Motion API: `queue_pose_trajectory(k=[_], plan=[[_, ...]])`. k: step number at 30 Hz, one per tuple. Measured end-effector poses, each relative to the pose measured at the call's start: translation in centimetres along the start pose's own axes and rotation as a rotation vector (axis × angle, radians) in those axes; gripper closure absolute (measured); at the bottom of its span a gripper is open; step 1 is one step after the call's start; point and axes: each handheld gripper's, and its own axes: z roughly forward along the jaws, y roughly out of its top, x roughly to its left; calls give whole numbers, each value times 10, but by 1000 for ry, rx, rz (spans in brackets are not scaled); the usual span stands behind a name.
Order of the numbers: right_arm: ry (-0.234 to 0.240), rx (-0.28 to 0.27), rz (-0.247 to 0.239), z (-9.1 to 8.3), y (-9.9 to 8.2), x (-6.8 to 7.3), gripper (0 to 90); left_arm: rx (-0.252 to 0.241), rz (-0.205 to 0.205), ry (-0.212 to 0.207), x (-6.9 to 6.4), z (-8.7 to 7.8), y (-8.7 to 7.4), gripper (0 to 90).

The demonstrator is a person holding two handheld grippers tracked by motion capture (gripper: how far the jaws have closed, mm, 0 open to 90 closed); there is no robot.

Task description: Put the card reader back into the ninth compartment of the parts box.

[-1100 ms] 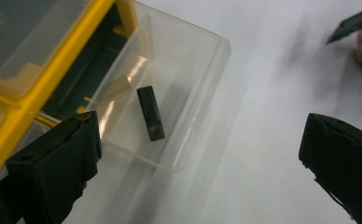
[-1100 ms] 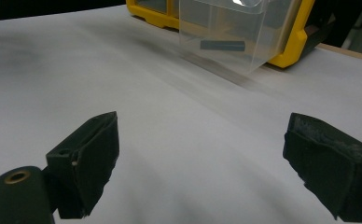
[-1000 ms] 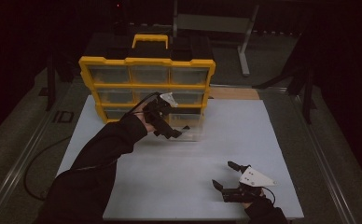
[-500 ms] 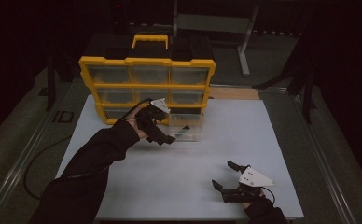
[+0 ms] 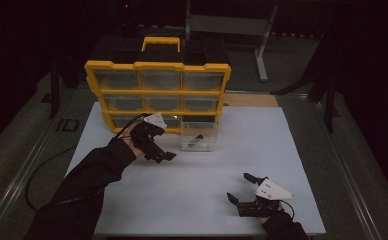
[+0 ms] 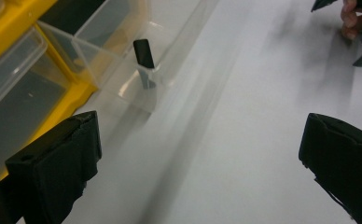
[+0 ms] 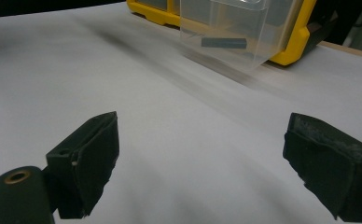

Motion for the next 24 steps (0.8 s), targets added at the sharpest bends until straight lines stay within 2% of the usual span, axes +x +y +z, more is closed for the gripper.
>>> queue_pose_trajectory(k=[7,11,14,17,20,24], plan=[[1,2,-4,1,0,0,106,-21,-4,8,-7,-4,-22,4],[0,1,-4,1,0,0,106,-14,3,9,-11,-6,-33,4],[1,4,-5,1,0,0,106,-35,-14,4,-14,-7,-42,4],[0,2,-3,1,0,0,106,-37,-27,17,-15,-8,-51,5],[1,9,1,2,-1,0,106,-59,-42,21,-18,-10,-61,4],[-2,11,-2,2,-1,0,106,-62,-45,33,-22,-12,-74,5]])
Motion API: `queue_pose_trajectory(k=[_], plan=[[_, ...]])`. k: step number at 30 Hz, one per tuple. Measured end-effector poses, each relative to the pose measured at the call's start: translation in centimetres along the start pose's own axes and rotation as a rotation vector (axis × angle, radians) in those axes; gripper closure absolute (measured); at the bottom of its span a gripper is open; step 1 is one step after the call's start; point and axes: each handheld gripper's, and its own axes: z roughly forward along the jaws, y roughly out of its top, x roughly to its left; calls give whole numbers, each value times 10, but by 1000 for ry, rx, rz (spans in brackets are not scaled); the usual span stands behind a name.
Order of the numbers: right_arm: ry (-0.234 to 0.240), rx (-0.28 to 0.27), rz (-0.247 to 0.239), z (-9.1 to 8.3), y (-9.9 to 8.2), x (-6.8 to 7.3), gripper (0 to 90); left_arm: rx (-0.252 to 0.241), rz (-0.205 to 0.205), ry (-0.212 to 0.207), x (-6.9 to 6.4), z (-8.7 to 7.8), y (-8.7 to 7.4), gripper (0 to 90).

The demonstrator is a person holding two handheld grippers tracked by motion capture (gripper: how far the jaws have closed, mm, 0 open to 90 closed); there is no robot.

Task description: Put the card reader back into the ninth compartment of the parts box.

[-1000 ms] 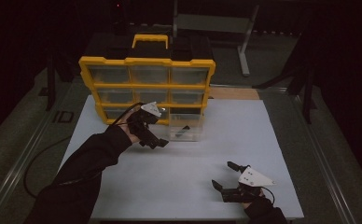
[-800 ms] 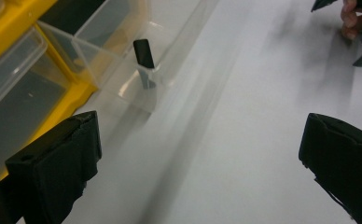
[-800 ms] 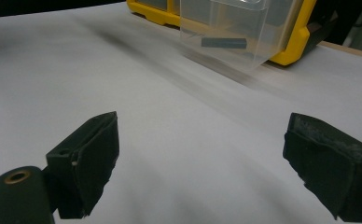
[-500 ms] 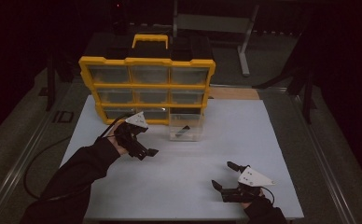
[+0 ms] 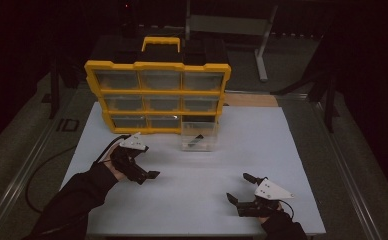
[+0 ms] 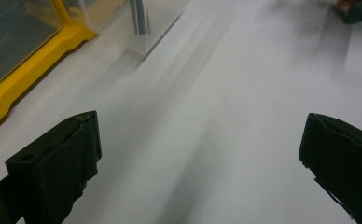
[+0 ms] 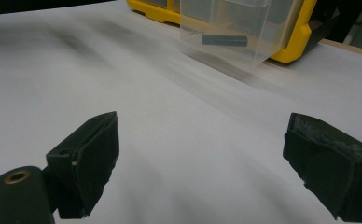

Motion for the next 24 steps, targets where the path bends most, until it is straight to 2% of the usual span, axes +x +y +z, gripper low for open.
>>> queue_pose_trajectory(k=[4,12,24], plan=[[2,-4,-2,0,0,0,106,4,-14,3,-2,-1,-14,4],[0,-1,1,0,0,0,106,-21,-28,8,-9,-7,-41,5],[2,-4,-1,0,0,0,106,-69,-90,17,-14,-9,-78,5]])
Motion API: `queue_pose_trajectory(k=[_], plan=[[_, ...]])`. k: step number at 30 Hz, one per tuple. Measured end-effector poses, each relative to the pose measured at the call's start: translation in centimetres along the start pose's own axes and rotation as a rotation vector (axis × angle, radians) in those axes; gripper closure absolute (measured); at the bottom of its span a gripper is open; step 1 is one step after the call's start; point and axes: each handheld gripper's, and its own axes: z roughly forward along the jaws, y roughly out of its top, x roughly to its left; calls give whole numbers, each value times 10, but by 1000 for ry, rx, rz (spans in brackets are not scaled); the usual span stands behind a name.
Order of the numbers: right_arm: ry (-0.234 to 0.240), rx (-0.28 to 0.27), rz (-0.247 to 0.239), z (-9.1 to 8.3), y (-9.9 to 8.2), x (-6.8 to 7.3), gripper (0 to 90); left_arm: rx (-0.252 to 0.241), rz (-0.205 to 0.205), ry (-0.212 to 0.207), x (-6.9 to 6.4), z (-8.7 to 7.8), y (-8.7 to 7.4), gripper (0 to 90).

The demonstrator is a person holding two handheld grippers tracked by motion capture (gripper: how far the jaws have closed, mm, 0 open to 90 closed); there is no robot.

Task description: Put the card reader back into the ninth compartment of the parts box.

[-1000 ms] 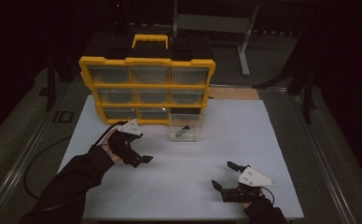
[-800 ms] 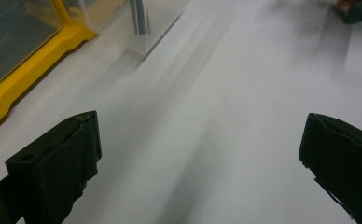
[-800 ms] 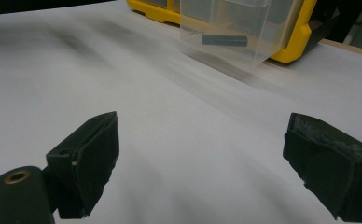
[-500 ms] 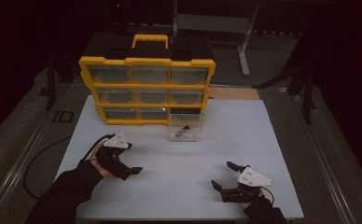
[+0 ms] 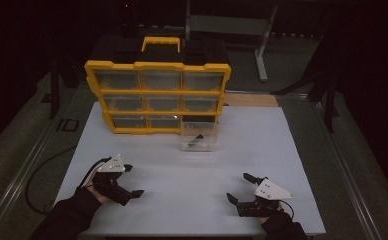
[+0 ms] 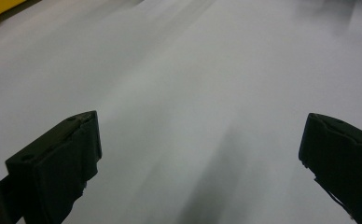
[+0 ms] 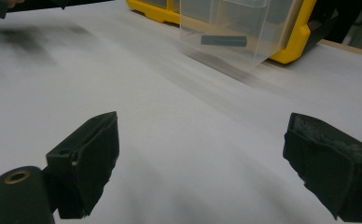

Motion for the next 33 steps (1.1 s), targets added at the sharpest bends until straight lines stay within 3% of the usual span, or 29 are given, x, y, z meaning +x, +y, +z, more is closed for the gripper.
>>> queue_pose_trajectory(k=[4,8,10,13,18,25,33], plan=[[-4,2,-6,0,0,1,106,-6,-5,17,-4,-1,-10,5],[-3,1,-5,0,0,1,106,-19,-26,4,-5,-4,-17,5],[-3,2,-5,0,0,0,106,-29,-29,31,-4,-7,-19,5],[-4,2,-8,0,0,1,106,-50,-41,43,-5,-11,-23,5],[-4,3,-7,0,0,1,106,-47,-56,54,-6,-8,-29,5],[-7,7,-8,0,1,1,106,-45,-38,90,-12,-4,-29,5],[-5,9,-15,1,1,1,106,-44,-54,78,-9,-2,-34,5]])
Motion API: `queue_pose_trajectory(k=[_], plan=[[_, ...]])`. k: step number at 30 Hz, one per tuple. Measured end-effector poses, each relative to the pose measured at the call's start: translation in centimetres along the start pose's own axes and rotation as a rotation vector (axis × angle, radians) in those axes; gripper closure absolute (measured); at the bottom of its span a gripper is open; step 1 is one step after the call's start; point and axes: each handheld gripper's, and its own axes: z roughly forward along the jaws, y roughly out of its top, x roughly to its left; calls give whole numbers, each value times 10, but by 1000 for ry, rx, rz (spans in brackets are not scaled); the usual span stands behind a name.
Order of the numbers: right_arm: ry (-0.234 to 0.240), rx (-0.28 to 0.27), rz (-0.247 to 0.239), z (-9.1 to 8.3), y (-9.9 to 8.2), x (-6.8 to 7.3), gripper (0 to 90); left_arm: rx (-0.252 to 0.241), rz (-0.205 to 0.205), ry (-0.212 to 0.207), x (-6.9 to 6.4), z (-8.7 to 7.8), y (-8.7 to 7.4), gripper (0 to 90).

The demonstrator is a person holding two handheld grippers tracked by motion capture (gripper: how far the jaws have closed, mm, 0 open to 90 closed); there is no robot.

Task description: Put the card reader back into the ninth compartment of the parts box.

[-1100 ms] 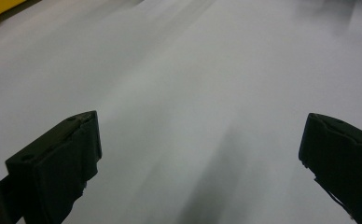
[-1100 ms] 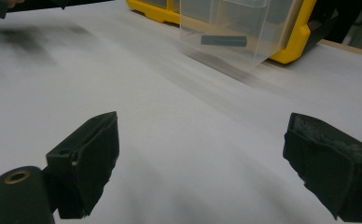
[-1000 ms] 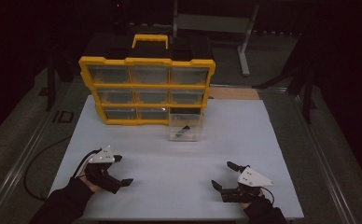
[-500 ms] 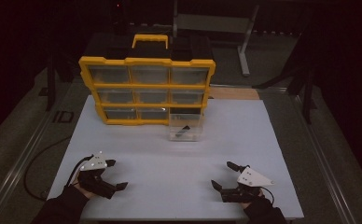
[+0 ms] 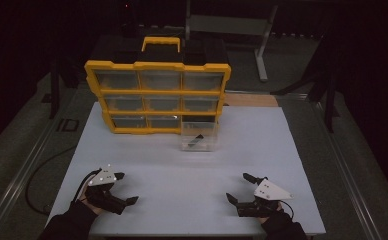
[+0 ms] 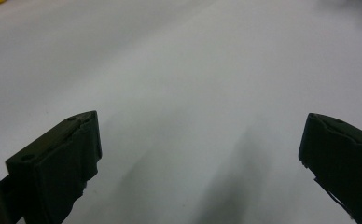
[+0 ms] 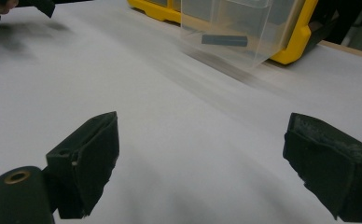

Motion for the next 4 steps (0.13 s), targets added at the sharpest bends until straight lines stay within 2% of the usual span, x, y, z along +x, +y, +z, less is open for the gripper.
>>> queue_pose_trajectory(k=[4], plan=[[1,2,-2,1,0,0,106,2,3,-2,0,1,0,5]])
